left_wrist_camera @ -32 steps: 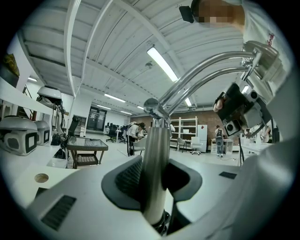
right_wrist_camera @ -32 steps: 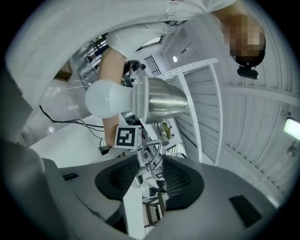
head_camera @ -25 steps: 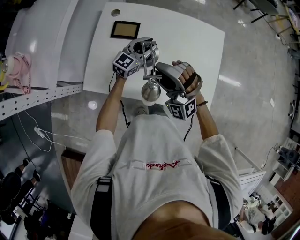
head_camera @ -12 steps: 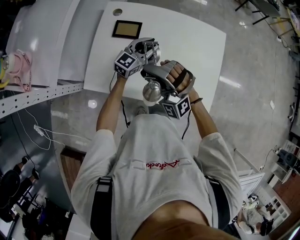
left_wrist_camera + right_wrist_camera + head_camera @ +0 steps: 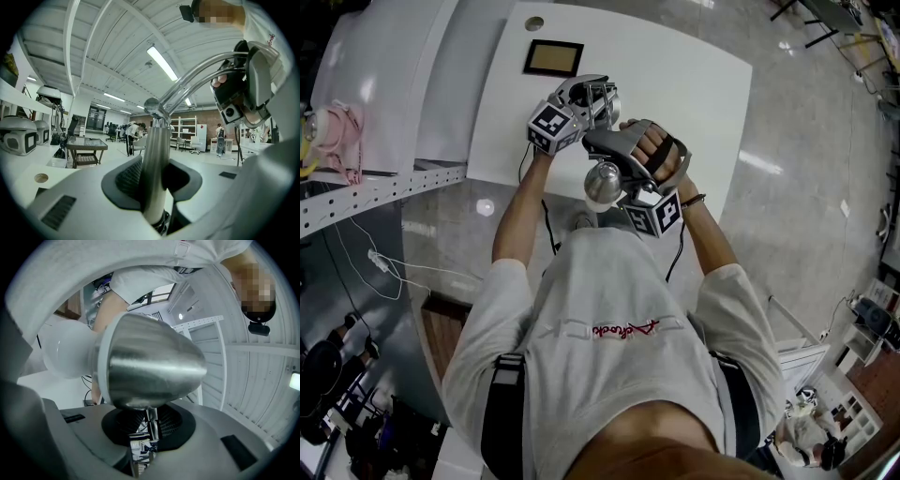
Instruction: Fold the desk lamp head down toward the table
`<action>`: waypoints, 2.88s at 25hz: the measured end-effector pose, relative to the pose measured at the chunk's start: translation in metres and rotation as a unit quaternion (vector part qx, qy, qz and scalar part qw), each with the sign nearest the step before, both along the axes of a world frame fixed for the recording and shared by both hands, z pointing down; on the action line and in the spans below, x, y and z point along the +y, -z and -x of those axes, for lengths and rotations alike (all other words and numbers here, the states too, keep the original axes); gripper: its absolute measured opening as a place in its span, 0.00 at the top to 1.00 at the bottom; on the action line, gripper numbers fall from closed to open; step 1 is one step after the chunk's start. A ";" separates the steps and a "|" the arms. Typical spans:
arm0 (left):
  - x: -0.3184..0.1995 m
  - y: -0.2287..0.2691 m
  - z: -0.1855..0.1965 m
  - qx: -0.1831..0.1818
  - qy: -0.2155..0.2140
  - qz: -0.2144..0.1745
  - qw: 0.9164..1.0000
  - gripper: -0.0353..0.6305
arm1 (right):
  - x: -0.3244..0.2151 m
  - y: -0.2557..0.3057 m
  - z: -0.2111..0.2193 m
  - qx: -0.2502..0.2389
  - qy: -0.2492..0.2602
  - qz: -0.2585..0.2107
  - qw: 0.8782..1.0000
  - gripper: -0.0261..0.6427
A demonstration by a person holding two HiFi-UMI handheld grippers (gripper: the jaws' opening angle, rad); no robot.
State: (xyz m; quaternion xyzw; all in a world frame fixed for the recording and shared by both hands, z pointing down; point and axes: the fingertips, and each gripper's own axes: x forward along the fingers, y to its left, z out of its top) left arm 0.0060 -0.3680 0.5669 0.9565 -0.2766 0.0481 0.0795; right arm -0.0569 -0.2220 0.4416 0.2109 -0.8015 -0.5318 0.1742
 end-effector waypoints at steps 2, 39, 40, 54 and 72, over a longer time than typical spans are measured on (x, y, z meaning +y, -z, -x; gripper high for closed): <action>0.000 0.000 0.000 -0.001 0.001 -0.001 1.000 0.74 | 0.001 -0.002 0.000 0.001 0.002 0.003 1.000 0.87; 0.008 0.005 0.008 -0.008 0.008 0.005 1.000 0.70 | 0.016 -0.049 -0.014 0.024 -0.016 0.015 0.999 0.67; 0.009 0.006 0.010 -0.006 0.010 0.007 1.000 0.70 | 0.015 -0.049 -0.018 0.023 -0.024 0.017 0.999 0.67; 0.034 0.013 0.064 -0.008 0.063 0.004 0.998 0.72 | 0.004 -0.061 -0.070 0.017 -0.128 0.059 0.990 0.72; 0.068 0.030 0.073 -0.010 0.087 -0.017 0.996 0.91 | 0.002 -0.042 -0.089 -0.209 -0.200 0.245 0.925 0.92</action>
